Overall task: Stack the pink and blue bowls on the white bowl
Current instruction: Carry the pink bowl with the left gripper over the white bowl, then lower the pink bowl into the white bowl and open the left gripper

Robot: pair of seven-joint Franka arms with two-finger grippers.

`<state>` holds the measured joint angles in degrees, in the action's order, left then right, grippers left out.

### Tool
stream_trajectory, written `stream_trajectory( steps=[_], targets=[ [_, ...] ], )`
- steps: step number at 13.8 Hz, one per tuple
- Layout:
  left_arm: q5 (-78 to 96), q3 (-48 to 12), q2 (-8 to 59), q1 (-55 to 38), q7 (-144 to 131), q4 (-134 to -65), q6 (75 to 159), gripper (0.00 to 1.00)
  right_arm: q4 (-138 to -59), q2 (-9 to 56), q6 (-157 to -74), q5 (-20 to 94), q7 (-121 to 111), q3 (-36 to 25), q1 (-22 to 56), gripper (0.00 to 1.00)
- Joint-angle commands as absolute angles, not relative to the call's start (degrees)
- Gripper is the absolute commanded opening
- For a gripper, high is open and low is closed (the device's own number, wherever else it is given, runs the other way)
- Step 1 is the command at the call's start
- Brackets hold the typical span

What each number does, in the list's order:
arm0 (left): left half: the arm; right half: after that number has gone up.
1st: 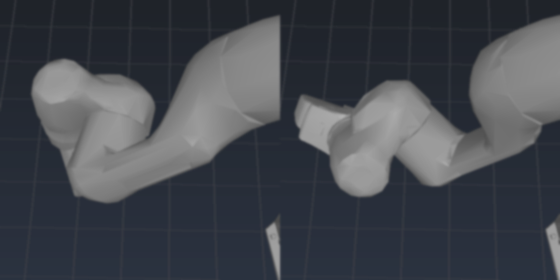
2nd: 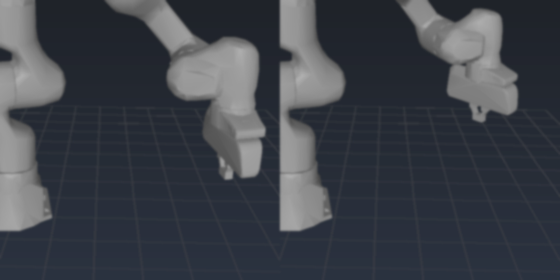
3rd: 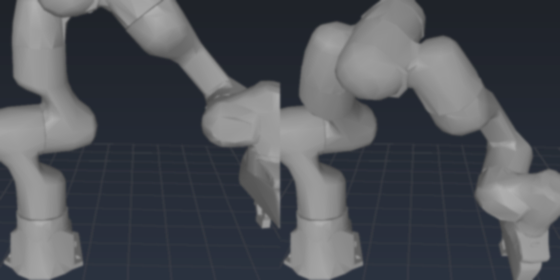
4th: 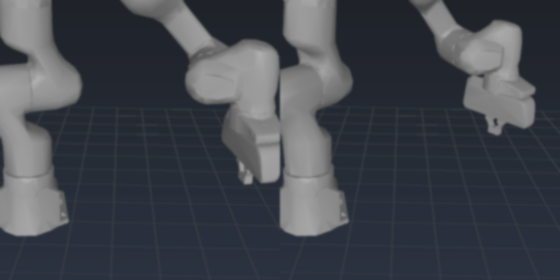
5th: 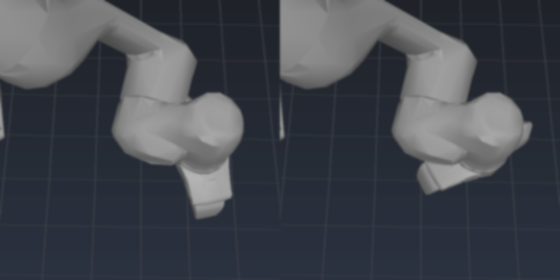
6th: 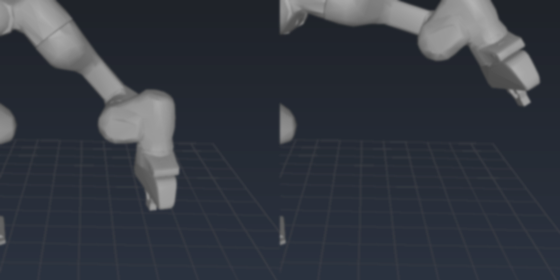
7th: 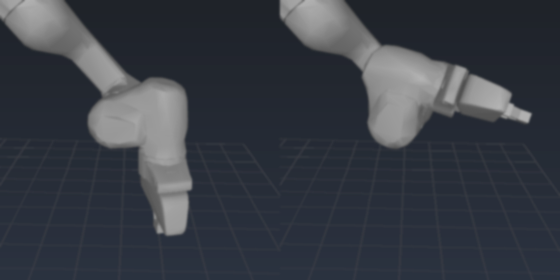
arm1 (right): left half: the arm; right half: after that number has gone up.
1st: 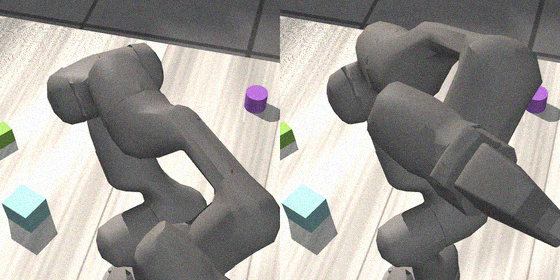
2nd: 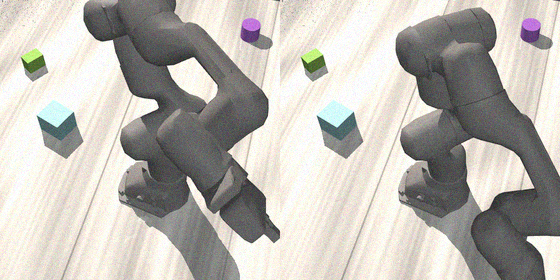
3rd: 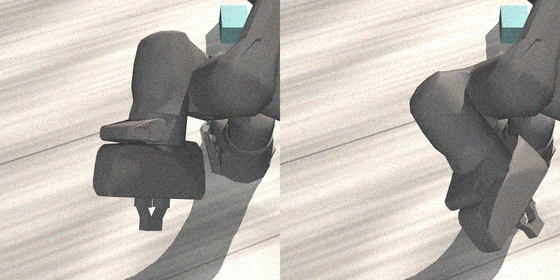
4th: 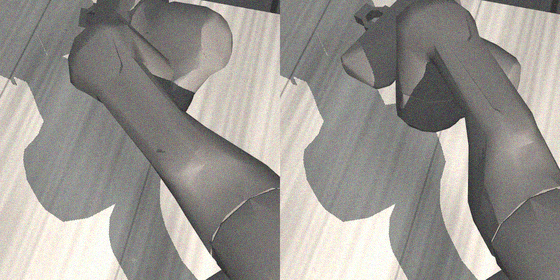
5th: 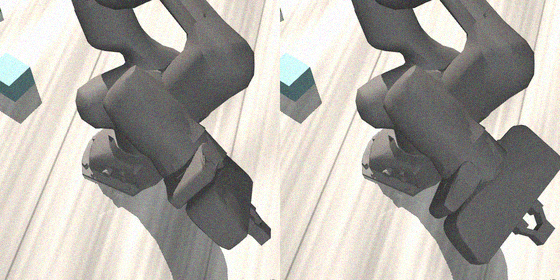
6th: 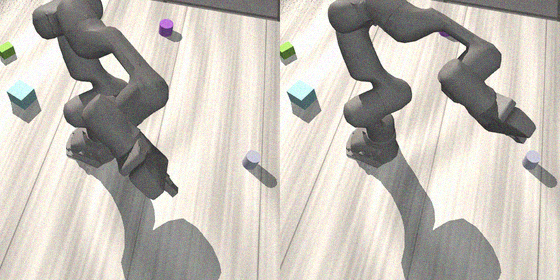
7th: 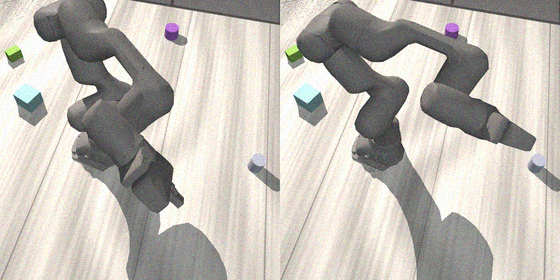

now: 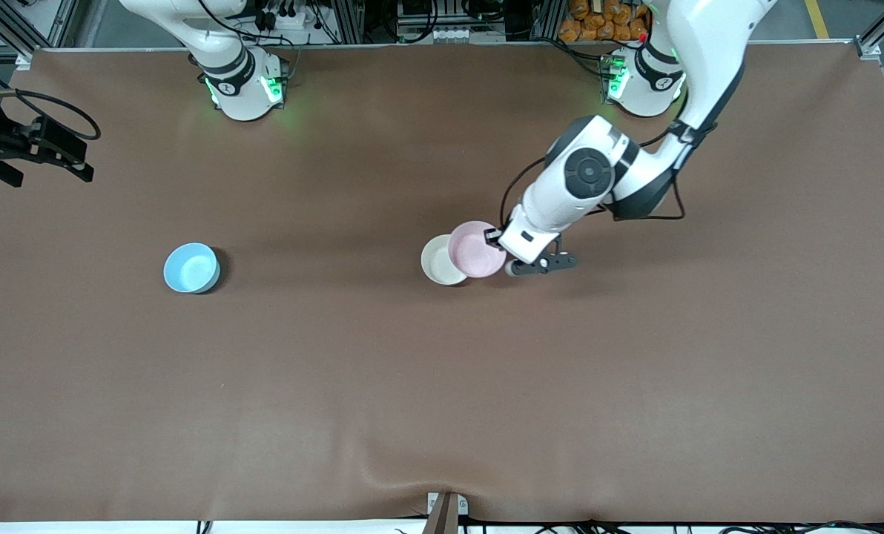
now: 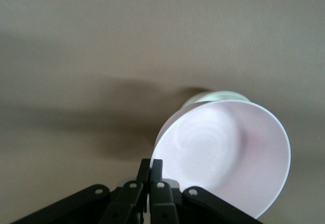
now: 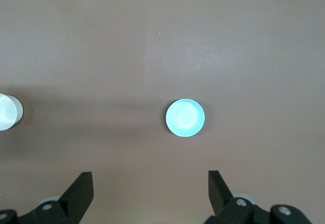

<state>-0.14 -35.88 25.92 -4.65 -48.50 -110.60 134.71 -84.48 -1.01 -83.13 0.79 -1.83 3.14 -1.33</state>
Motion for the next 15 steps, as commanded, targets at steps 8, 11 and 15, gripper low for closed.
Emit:
stream_trajectory(
  steps=[8,11,15],
  targets=[
    [-12.74,-35.33,36.21,-10.63,-64.95,-102.31,134.47,0.00,-83.41,-0.53,-82.35,1.67,-2.72,3.87,-2.72,1.00],
    [-12.83,-35.25,37.08,-10.72,-65.04,-102.13,134.47,0.00,-83.41,-0.53,-82.35,1.67,-2.72,3.96,-2.72,1.00],
    [-12.83,-32.26,37.09,-13.88,-65.30,-102.04,134.47,0.00,-83.41,-0.53,-82.35,1.67,-2.72,3.96,-2.72,1.00]
  ],
)
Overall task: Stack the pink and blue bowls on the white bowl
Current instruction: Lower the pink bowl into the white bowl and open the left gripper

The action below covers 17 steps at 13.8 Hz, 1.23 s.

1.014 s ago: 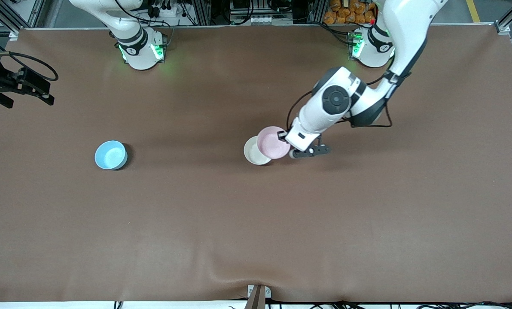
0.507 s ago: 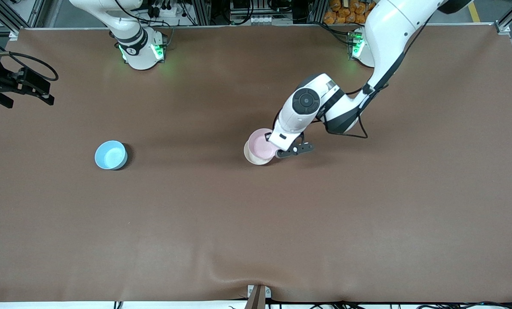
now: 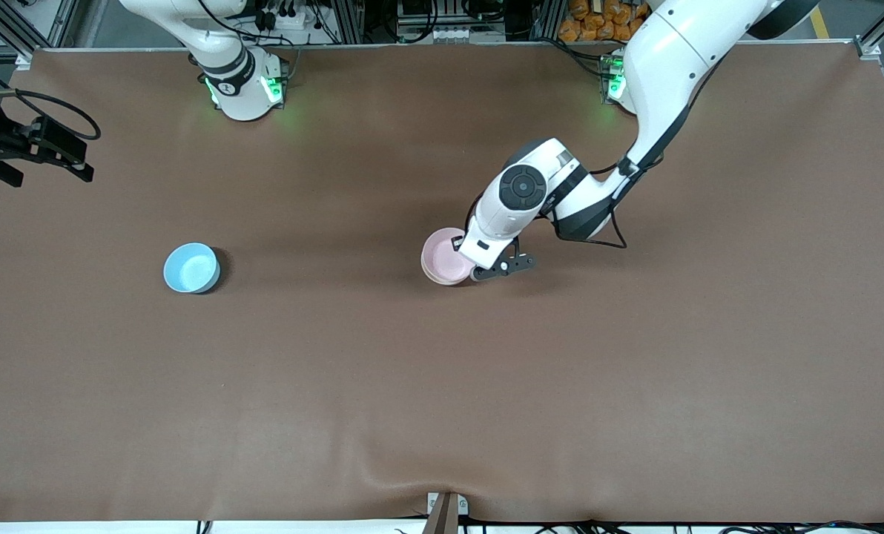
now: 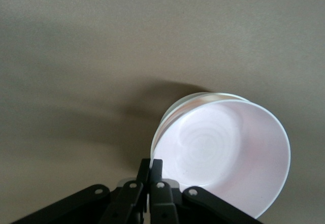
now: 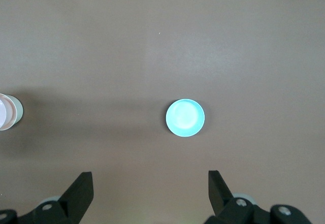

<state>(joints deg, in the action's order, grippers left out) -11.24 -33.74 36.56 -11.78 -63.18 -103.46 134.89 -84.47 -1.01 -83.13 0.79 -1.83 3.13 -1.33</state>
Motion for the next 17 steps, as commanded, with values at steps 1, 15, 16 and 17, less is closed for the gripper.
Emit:
stream_trajectory(
  steps=[1,15,16,17],
  targets=[
    [-12.83,-32.26,37.18,-13.89,-65.39,-102.04,134.47,0.00,-83.41,-0.53,-82.35,1.67,-2.72,3.87,-2.72,1.00],
    [-12.83,-31.55,38.76,-14.85,-65.48,-100.55,134.39,0.73,-83.41,-0.53,-82.44,1.67,-2.72,3.87,-2.72,1.00],
    [-12.83,-31.55,38.50,-14.77,-65.39,-100.46,134.30,1.00,-83.41,-0.53,-82.44,1.67,-2.72,3.87,-2.72,1.00],
    [-12.83,-31.55,37.97,-14.77,-65.48,-100.46,134.12,1.00,-83.41,-0.53,-82.44,1.67,-2.72,3.87,-2.72,1.00]
  ],
)
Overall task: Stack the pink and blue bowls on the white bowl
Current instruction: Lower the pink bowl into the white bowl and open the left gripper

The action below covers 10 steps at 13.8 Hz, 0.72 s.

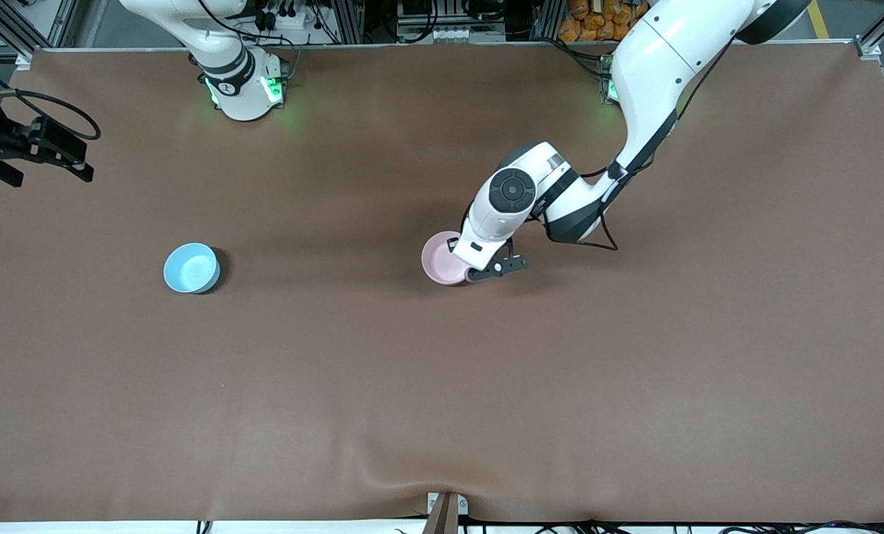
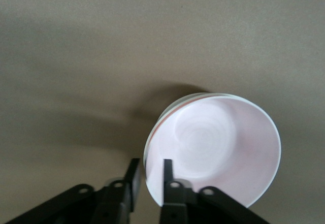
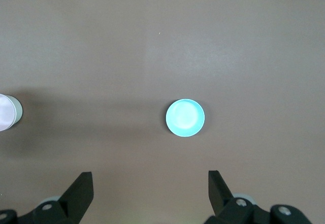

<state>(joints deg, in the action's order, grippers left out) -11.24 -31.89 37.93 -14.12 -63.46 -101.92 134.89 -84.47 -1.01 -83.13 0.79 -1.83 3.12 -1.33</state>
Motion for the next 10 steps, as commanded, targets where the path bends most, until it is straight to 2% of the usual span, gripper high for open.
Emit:
stream_trajectory(
  steps=[1,2,6,10],
  targets=[
    [-12.83,-31.55,36.58,-14.33,-65.57,-100.46,133.77,1.00,-83.41,-0.44,-82.44,1.67,-2.72,3.87,-2.72,1.00],
    [-12.83,-31.55,33.60,-13.02,-65.57,-100.55,132.03,1.00,-83.41,-0.44,-82.44,1.67,-2.72,3.87,-2.72,1.00],
    [-12.92,-31.64,19.72,-5.12,-64.78,-97.57,113.68,1.00,-83.32,0.52,-83.23,1.67,-2.64,3.78,-3.25,1.00],
    [-12.83,-31.73,13.72,0.69,-59.35,-93.18,103.38,1.00,-83.32,3.59,-84.02,0.71,-2.72,3.78,-4.92,1.00]
  ],
)
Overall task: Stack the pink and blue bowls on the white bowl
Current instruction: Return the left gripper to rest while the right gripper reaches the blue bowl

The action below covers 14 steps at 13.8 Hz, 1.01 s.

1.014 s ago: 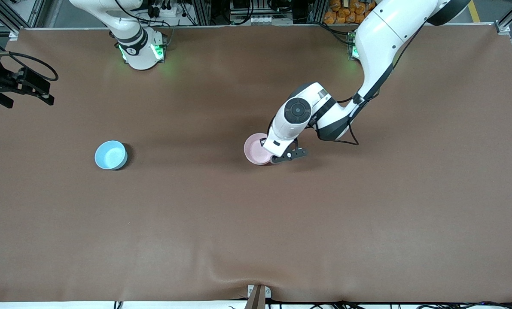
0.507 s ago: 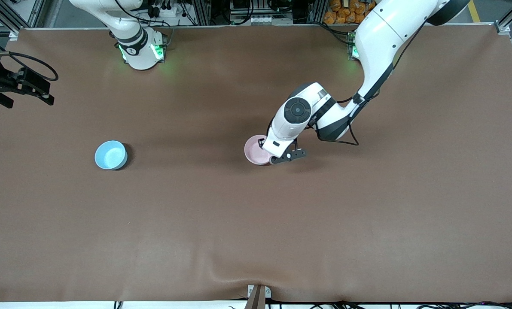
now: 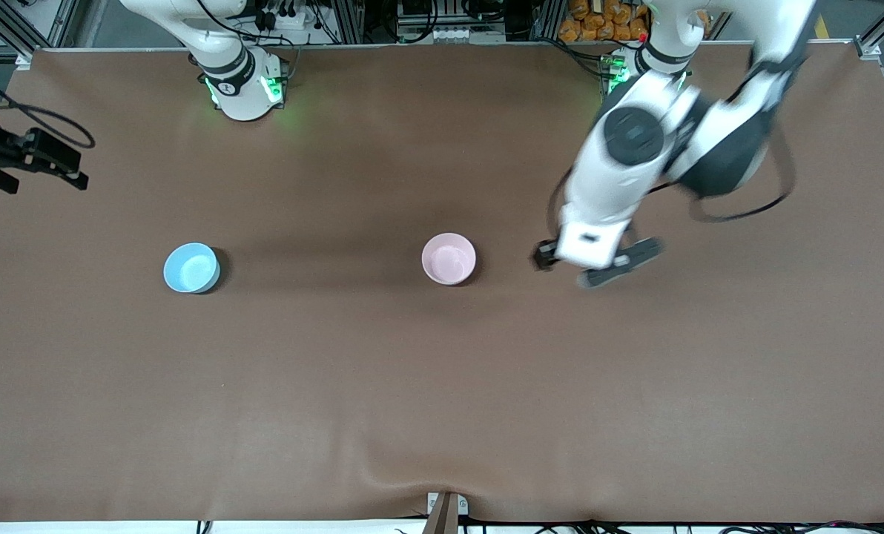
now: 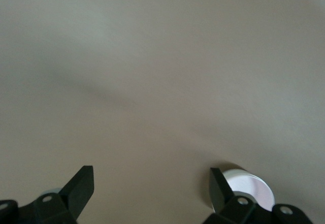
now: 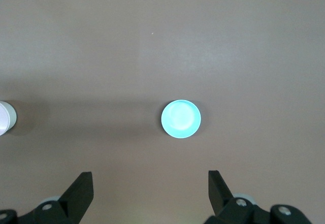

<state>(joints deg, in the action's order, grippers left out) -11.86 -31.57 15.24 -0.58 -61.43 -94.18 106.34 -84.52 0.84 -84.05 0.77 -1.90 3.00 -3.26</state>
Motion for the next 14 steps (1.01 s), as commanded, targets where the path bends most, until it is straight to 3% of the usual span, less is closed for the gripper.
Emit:
stream_trajectory(
  steps=[1,4,7,14],
  targets=[
    [-12.75,-31.64,12.75,1.66,-57.67,-92.03,100.84,1.00,-83.06,7.00,-83.85,0.18,-2.72,3.78,-5.27,1.00],
    [-11.69,-31.91,10.03,4.74,-52.23,-89.83,96.95,1.00,-83.84,11.06,-83.94,-1.14,-2.90,3.69,-8.17,1.00],
    [-9.15,-31.21,8.01,7.99,-45.21,-89.12,96.42,1.00,-92.16,11.69,-90.85,-0.18,-3.16,3.69,-11.68,1.00],
    [0.77,-3.46,3.26,-6.22,-22.96,-89.73,91.67,1.00,-114.58,11.34,-115.10,0.44,-12.39,3.52,-13.88,1.00]
  ],
)
